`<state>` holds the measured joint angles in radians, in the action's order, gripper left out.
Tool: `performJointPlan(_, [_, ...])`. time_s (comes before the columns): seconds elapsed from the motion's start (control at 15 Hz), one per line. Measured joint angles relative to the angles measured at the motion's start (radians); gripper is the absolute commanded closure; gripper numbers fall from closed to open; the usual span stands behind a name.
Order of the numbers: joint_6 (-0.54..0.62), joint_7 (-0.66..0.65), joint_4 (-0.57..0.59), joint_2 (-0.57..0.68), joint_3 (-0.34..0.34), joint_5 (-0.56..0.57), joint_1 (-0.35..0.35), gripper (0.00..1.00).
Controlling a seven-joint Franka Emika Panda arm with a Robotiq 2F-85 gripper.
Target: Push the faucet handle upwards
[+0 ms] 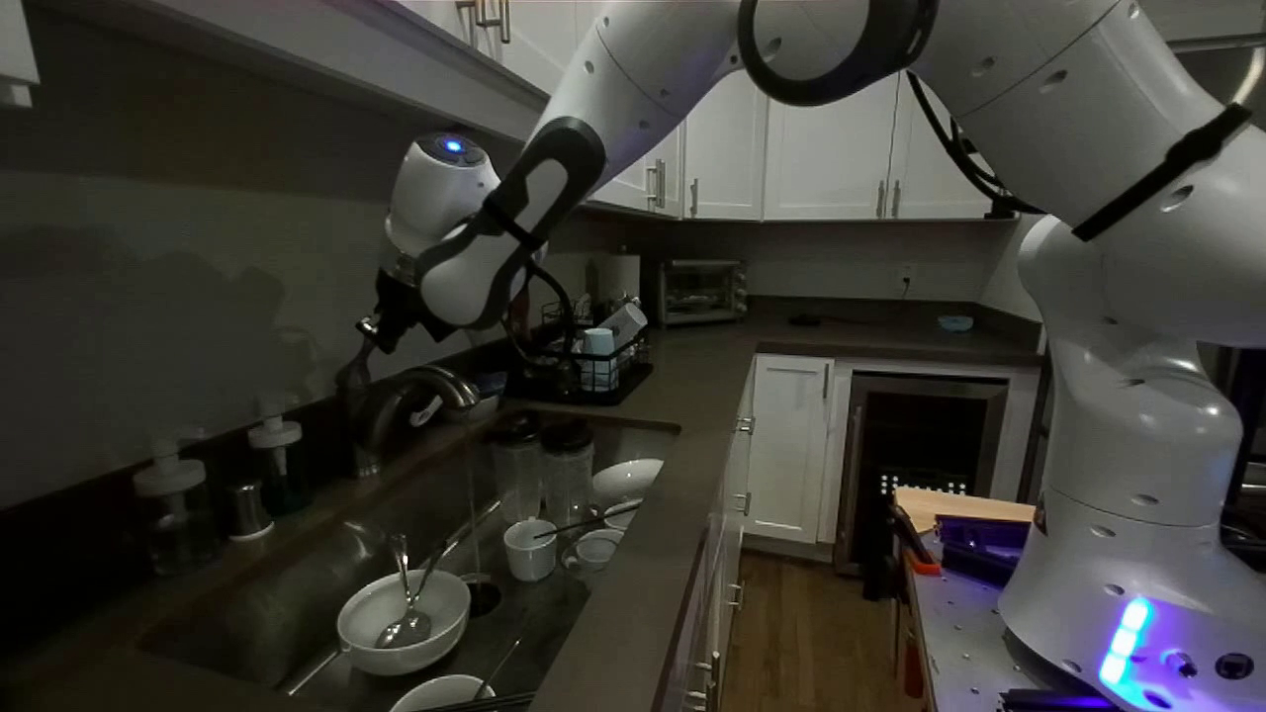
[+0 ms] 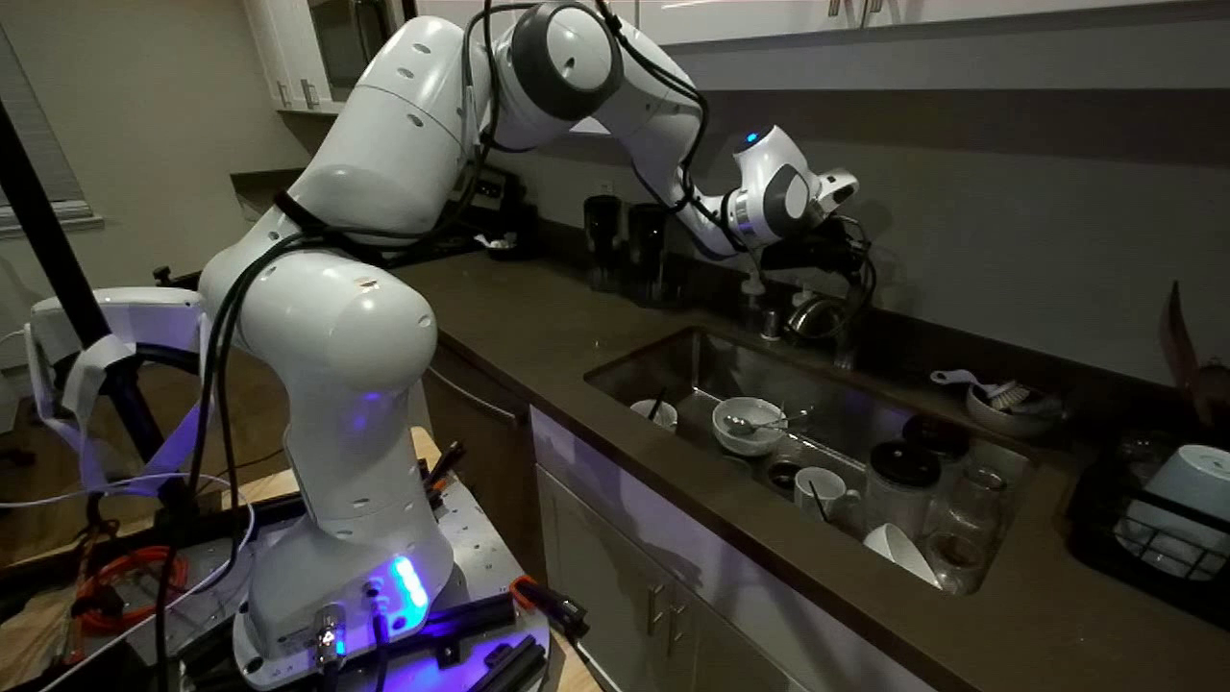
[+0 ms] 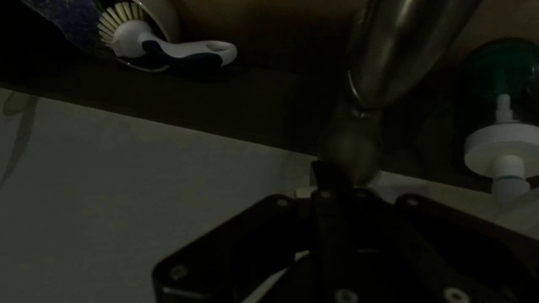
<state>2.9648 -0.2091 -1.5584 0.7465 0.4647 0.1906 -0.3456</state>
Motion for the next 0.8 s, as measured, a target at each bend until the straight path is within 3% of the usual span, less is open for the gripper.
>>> performJointPlan(0.8, [0.022, -0.003, -0.004, 0.001, -0.003, 0.0, 0.003, 1.0])
